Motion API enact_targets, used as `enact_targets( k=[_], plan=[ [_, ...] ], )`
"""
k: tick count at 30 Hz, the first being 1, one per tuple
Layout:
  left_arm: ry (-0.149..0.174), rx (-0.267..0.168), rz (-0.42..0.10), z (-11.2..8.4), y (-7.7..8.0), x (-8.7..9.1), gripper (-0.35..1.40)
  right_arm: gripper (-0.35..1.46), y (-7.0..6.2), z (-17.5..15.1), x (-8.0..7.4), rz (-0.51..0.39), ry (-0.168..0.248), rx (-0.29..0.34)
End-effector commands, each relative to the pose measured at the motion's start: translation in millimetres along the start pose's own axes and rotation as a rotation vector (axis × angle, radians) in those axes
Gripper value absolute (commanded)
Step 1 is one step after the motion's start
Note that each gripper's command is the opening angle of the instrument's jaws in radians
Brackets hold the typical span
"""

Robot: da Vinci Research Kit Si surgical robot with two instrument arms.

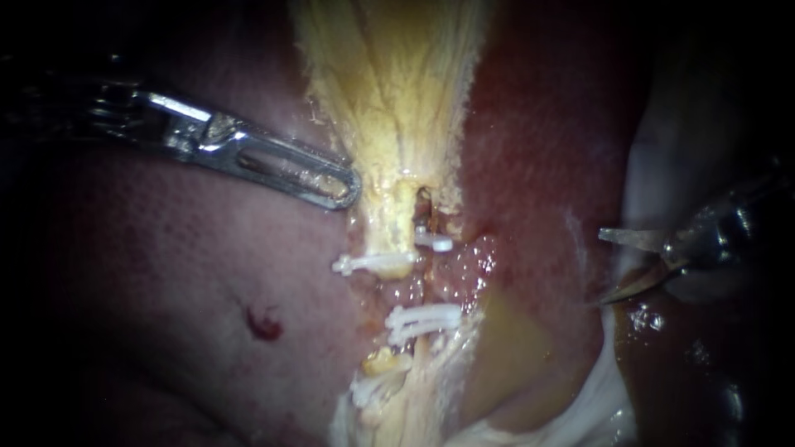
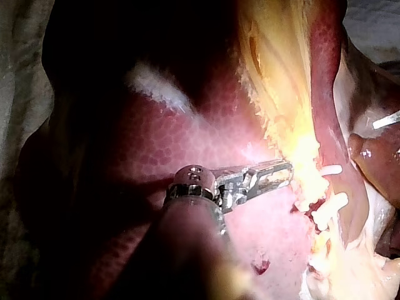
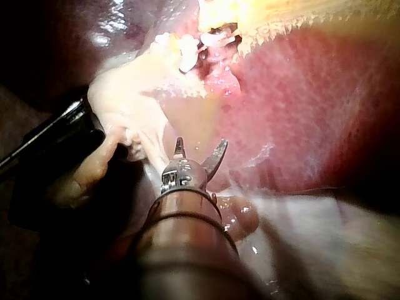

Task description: Go to the cutting position right tube

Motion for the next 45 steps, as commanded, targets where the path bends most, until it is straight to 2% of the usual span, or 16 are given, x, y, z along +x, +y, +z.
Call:
enact_targets(
  k=[1, 11, 15, 22, 24, 45],
  plan=[
    [0.001, 0.001, 0.0, 0.1, 0.0, 0.1, -0.35, 1.44, 0.0, 0.0, 0.0, 0.0, 0.0, 0.0],
    [0.003, 0.003, 0.0, -0.4, -0.1, 0.1, -0.35, 1.44, 0.0, 0.0, 0.0, 0.001, 0.0, 0.0],
    [0.008, 0.013, -0.002, -2.1, -0.5, -0.1, -0.35, 1.44, 0.0, -0.1, 0.0, 0.001, 0.0, 0.0],
    [-0.016, -0.013, -0.013, -7.1, -1.5, -1.4, -0.35, 1.44, 0.1, -0.1, 0.0, 0.001, 0.0, 0.0],
    [-0.023, -0.016, -0.015, -7.8, -1.6, -1.6, -0.35, 1.44, 0.1, -0.1, 0.0, 0.001, 0.0, 0.0],
    [-0.025, -0.018, -0.016, -7.9, -1.6, -1.7, -0.35, 1.44, 0.0, 0.1, 0.3, 0.003, -0.001, -0.001]
  ],
)
